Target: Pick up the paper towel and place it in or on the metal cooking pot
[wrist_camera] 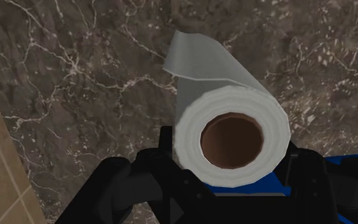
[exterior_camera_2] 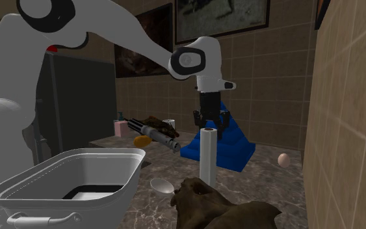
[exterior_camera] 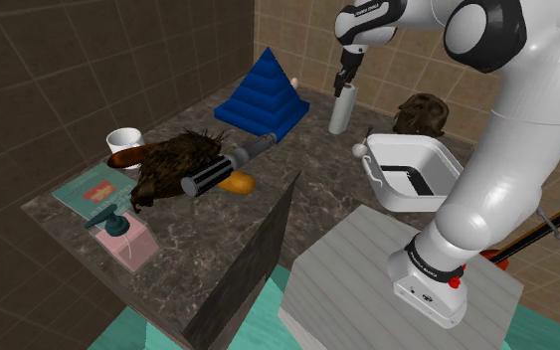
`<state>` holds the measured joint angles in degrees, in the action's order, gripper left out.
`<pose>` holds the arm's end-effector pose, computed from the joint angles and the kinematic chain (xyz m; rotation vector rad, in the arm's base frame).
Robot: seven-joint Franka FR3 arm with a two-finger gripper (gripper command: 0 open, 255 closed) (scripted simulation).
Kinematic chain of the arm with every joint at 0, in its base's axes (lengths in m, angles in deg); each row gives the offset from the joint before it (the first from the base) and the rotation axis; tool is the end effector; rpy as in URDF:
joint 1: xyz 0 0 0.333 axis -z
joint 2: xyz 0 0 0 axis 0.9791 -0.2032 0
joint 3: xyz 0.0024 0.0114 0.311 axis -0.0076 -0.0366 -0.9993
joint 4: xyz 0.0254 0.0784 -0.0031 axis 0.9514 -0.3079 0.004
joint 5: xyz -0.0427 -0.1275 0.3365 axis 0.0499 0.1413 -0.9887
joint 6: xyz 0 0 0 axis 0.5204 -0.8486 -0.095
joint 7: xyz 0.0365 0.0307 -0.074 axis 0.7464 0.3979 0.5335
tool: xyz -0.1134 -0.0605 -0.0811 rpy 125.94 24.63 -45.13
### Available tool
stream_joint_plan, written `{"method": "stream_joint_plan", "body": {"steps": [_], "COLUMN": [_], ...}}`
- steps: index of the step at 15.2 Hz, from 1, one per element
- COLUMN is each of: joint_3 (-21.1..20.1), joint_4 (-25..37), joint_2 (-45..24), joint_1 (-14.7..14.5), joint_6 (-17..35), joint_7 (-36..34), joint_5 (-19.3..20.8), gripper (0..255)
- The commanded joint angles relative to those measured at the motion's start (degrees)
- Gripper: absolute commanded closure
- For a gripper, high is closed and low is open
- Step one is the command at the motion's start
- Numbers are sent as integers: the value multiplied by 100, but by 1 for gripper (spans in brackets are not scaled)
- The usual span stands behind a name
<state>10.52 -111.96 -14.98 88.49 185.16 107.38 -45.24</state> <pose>0.5556 -0.2631 0.3702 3.0764 0.3291 0.0591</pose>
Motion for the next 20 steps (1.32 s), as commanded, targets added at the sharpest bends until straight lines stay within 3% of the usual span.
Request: {"method": "stream_joint_plan", "body": {"steps": [1,5,20], "joint_3": [6,6,44], "joint_4": [3,-14,784], "joint_2": [-9,2,276], "joint_1": [6,3,-7], "joint_6": [1,7,-1053], "joint_7": [2,-1,-57], "joint_5": [4,7,112], "gripper": [255,255,255]}}
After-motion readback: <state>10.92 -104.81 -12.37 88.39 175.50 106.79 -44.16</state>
